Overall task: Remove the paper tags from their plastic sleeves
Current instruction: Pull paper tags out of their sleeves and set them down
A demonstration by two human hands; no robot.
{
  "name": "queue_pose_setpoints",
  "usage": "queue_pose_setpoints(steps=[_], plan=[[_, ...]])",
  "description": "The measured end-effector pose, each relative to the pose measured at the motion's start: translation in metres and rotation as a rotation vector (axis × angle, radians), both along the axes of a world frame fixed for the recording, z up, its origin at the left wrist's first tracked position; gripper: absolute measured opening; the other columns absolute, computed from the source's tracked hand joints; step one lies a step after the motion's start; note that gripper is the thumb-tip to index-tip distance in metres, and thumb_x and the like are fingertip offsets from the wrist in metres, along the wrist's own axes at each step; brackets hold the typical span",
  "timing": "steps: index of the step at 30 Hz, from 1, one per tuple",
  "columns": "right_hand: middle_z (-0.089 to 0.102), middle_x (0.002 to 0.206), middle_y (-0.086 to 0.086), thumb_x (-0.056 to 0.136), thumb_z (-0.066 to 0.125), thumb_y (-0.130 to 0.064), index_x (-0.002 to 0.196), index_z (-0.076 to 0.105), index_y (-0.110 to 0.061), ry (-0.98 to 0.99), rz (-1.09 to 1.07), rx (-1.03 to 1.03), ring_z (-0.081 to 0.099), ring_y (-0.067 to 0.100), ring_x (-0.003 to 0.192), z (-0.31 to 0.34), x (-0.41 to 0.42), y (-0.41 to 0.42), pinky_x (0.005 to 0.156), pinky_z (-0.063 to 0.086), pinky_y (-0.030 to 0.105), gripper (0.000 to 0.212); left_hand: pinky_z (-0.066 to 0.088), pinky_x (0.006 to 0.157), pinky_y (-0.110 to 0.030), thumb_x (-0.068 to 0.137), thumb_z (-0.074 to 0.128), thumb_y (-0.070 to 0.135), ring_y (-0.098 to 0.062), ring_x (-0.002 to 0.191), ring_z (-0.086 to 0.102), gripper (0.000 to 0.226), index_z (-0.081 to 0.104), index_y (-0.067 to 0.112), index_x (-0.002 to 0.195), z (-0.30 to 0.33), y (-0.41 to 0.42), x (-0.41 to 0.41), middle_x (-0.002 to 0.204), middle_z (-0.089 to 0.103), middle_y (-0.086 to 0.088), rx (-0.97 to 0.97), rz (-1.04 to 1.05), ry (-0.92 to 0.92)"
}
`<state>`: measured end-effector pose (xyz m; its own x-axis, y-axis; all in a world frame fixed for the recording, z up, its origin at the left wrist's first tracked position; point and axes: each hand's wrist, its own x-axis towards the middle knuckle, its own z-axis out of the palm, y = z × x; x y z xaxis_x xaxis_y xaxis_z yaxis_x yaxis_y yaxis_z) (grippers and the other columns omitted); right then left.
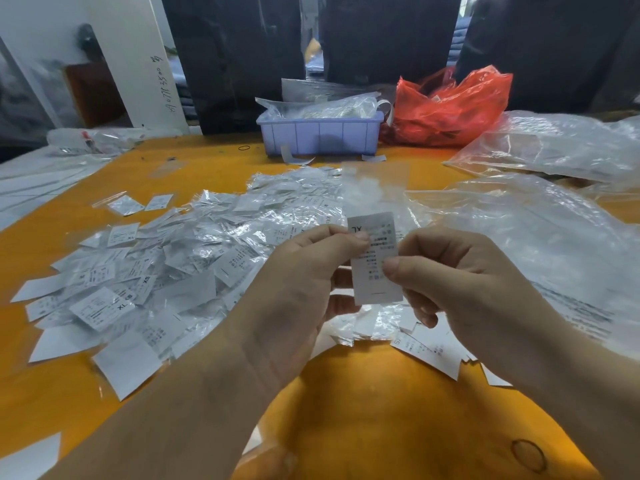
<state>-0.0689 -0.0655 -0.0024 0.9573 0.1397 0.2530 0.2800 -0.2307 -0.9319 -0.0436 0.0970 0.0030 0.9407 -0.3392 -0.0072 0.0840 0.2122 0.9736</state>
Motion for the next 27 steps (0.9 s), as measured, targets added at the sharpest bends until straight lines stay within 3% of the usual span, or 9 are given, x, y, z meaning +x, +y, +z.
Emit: queue_pose_setpoints(steps=[2,7,9,12,15,18,24,27], plan=[[0.055,0.058,0.002,0.082,0.066,-0.036,0.075,0.066,-0.006,-0.029,0.008,-0.004,0.047,0.009,0.051,-0.001,-0.0012,0.0018,0.05,0.04,0.018,0.031,0.05,0.055,-0.022,0.079,0.066,0.03,-0.013,0.07,0.068,0.018,0.07,0.03,0.061,0.0018,0.0019,0.0,0.078,0.072,-0.002,0.019,-0.012,-0.032],[0.062,0.057,-0.01,0.082,0.07,-0.035,0.079,0.073,-0.009,-0.057,-0.035,0.064,0.056,-0.002,0.052,0.0018,0.0006,0.001,0.049,0.04,0.009,0.026,0.047,0.058,-0.022,0.082,0.067,0.03,-0.01,0.07,0.062,0.017,0.073,0.031,0.066,0.0006,0.0002,-0.002,0.078,0.071,0.0,0.068,-0.033,-0.062],[0.064,0.06,-0.008,0.083,0.064,-0.033,0.077,0.072,-0.011,-0.064,-0.042,0.056,0.056,0.0,0.054,0.0009,0.0014,-0.0013,0.05,0.041,0.012,0.024,0.048,0.057,-0.02,0.086,0.067,0.025,-0.01,0.069,0.061,0.02,0.073,0.03,0.068,-0.0012,-0.0005,-0.0008,0.077,0.071,0.0,0.084,-0.015,-0.079],[0.067,0.068,0.002,0.083,0.056,-0.037,0.08,0.074,-0.021,-0.067,-0.043,0.042,0.05,0.01,0.053,0.0005,0.0004,-0.0012,0.049,0.042,0.024,0.025,0.047,0.056,-0.02,0.077,0.075,0.029,-0.008,0.067,0.06,0.009,0.072,0.029,0.069,-0.0014,-0.0001,0.0,0.078,0.072,0.0,0.112,-0.019,-0.103],[0.069,0.073,-0.001,0.081,0.057,-0.039,0.08,0.075,-0.028,-0.083,-0.062,0.025,0.056,0.009,0.058,0.0014,0.0013,-0.0019,0.049,0.043,0.019,0.021,0.044,0.061,-0.024,0.074,0.069,0.035,-0.009,0.069,0.059,0.008,0.072,0.028,0.07,-0.0017,0.0021,0.0006,0.08,0.071,0.001,0.162,-0.026,-0.109],[0.068,0.071,-0.002,0.081,0.057,-0.039,0.076,0.074,-0.026,-0.064,-0.025,-0.025,0.058,0.006,0.062,0.002,0.0027,-0.0035,0.05,0.04,0.013,0.022,0.042,0.063,-0.024,0.076,0.065,0.045,-0.008,0.069,0.059,0.021,0.073,0.026,0.076,0.0004,0.0046,0.0012,0.079,0.071,0.0,0.183,-0.037,-0.112],[0.06,0.069,0.013,0.081,0.057,-0.042,0.075,0.072,-0.018,-0.055,0.024,-0.07,0.048,0.02,0.057,0.0,0.0035,-0.004,0.049,0.037,0.023,0.029,0.041,0.06,-0.023,0.079,0.068,0.044,-0.01,0.068,0.053,0.022,0.072,0.023,0.074,-0.0004,0.0047,0.0013,0.074,0.067,-0.002,0.14,-0.007,-0.14],[0.058,0.068,0.015,0.082,0.057,-0.041,0.075,0.071,-0.017,-0.081,0.011,-0.061,0.047,0.02,0.057,0.0,0.0027,-0.0034,0.05,0.037,0.025,0.029,0.042,0.057,-0.019,0.076,0.07,0.046,-0.009,0.068,0.052,0.033,0.074,0.014,0.083,-0.0025,0.0034,0.0003,0.073,0.064,0.0,0.109,-0.012,-0.15]])
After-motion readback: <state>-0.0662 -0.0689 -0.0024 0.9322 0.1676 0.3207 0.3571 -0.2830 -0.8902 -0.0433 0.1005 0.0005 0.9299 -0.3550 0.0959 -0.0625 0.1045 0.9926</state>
